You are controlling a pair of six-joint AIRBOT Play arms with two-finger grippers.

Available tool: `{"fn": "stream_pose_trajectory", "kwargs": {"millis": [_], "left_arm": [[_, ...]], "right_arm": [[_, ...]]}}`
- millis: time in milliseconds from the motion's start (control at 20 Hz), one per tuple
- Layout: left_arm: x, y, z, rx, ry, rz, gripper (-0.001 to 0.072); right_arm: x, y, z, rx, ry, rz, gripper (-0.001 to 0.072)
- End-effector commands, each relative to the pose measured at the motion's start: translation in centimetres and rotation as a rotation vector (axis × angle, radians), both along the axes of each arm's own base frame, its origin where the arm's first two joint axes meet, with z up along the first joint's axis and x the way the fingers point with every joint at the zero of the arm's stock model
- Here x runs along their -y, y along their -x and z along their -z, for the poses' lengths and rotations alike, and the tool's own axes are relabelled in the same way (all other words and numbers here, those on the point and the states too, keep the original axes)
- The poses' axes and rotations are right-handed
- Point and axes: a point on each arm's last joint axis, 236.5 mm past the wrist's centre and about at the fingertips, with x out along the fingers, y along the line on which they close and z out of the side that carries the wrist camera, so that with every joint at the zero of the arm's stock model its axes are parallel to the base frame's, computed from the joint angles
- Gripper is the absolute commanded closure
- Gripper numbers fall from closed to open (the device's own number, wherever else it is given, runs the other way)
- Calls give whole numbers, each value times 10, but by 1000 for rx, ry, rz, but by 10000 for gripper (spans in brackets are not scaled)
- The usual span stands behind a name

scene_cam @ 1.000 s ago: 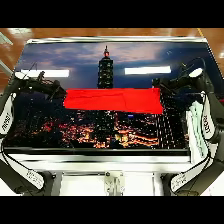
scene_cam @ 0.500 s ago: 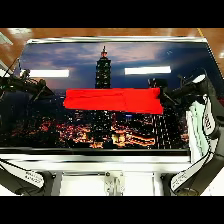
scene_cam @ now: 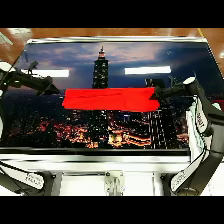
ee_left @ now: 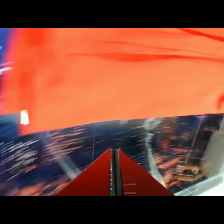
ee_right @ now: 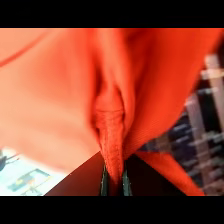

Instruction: Fold the shirts.

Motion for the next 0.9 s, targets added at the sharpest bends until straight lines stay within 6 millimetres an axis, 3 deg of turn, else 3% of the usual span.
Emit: {"fn": "stream_pose_trajectory", "kwargs": {"millis": [0,150,250,400,650,750,850], "left_arm": [[78,-26,-21,162,78,55,669],[170,-29,-16,267,79,136,670],[230,-10,-3,278,85,219,670],[323,19,13,258,193,233,670],[426,75,48,114,367,186,670],[451,94,64,38,418,157,670],[461,102,78,-21,444,131,671]], "right_arm": [[-13,13,-69,95,-25,-81,661],[-16,34,-144,198,11,-123,660],[-17,50,-184,248,35,-121,660],[-23,78,-230,295,45,-137,661],[-21,107,-261,298,91,-111,660],[-22,114,-264,283,88,-111,660],[-22,117,-263,261,88,-105,661]]}}
